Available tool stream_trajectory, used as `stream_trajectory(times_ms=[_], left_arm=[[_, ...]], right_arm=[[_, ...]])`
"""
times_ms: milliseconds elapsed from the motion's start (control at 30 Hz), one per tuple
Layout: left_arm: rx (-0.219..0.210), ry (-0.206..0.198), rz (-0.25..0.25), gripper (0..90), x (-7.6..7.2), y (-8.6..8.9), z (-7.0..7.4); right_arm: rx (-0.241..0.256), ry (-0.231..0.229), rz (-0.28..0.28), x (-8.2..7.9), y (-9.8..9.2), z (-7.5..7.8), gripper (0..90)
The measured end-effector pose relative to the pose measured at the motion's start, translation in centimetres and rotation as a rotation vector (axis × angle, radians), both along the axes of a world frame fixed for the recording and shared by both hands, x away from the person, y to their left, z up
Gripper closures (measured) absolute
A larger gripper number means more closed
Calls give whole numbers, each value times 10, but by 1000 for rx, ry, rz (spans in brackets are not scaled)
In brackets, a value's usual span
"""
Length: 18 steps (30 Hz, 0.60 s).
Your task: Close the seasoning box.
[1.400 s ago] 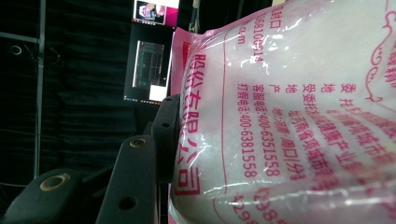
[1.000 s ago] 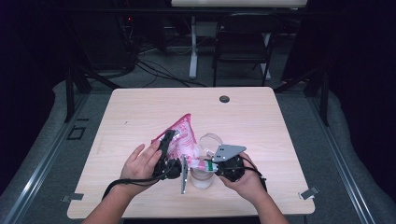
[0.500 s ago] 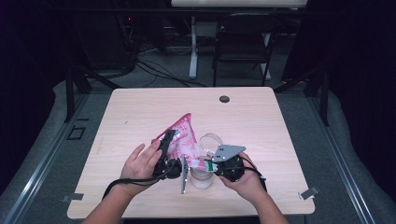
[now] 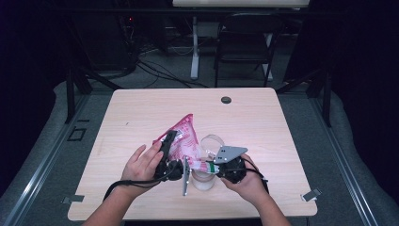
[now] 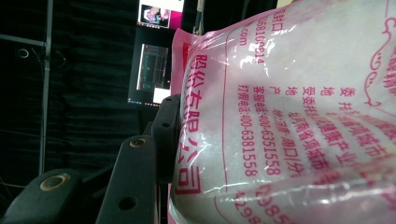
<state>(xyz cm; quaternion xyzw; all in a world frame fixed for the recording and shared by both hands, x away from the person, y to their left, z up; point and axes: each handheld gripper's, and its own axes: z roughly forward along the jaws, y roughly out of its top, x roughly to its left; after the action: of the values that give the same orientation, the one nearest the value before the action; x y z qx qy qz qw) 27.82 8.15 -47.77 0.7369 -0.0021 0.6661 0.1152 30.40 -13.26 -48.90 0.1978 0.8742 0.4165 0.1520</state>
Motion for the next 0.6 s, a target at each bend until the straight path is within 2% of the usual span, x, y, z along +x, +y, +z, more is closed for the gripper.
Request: stream_trajectory(times_ms=[600], left_arm=[[1, -1, -5, 609, -1, -2, 1]], right_arm=[[0, 2, -2, 1, -1, -1, 900]])
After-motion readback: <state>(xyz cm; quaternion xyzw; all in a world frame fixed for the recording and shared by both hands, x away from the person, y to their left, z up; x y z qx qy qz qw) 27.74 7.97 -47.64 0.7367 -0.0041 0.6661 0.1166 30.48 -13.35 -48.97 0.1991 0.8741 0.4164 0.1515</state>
